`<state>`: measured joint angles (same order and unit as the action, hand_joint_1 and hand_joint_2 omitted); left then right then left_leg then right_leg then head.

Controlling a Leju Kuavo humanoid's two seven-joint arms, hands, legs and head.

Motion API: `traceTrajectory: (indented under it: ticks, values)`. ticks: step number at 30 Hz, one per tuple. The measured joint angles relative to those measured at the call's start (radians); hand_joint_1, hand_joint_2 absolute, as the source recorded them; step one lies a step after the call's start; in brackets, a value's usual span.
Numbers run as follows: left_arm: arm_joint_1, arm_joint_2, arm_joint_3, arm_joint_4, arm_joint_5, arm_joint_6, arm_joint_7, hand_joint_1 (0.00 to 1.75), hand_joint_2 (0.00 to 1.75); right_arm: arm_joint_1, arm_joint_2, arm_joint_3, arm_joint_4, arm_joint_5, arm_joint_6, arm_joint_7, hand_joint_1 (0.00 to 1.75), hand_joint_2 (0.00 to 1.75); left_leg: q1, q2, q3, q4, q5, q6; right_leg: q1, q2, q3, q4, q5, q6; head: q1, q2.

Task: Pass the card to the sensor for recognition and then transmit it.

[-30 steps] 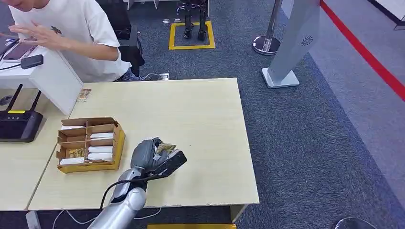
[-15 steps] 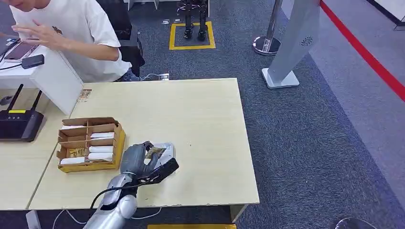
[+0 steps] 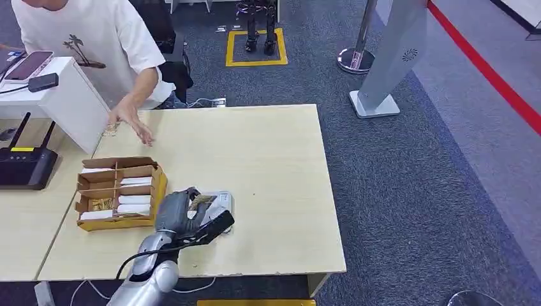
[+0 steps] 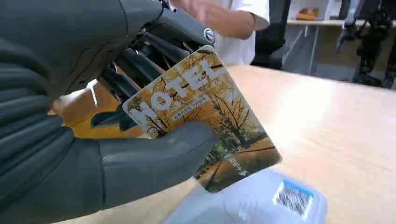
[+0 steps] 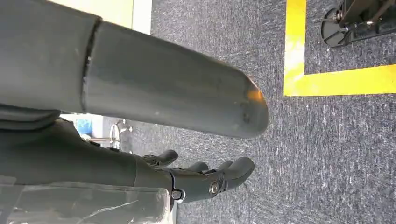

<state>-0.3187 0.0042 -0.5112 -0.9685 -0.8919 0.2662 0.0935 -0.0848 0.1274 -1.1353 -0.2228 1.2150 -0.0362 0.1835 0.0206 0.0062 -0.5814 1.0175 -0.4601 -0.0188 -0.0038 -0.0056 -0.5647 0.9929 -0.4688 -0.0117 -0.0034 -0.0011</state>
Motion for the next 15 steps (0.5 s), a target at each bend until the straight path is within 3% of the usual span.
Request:
traceTrajectory:
  ticks: [6,10,15]
  values:
    - [-0.057,0.052,0.050,-0.056,-0.011,0.006,-0.002,1.75,1.75,0.000,0.000,0.000,0.000,0.014,0.002,0.000,0.00,0.00,0.000,0.000,0.000,0.000,0.001,0.000,0.000,0.000,0.000,0.000,0.000,0.000,0.000,0.000]
    - [-0.086,0.077,0.077,-0.074,-0.027,0.050,0.000,1.75,1.75,-0.001,0.000,0.000,0.000,0.019,0.006,-0.001,0.00,0.00,0.000,0.000,0.000,0.000,0.001,0.000,0.000,0.000,0.000,0.000,0.000,0.000,0.001,0.000]
    - [-0.197,0.153,0.137,-0.078,-0.035,0.056,0.001,1.75,1.75,-0.001,0.000,0.010,0.000,0.036,0.010,-0.001,0.00,0.00,0.000,0.000,0.000,0.000,0.001,0.000,0.000,0.000,0.000,0.001,0.000,0.000,0.000,0.000]
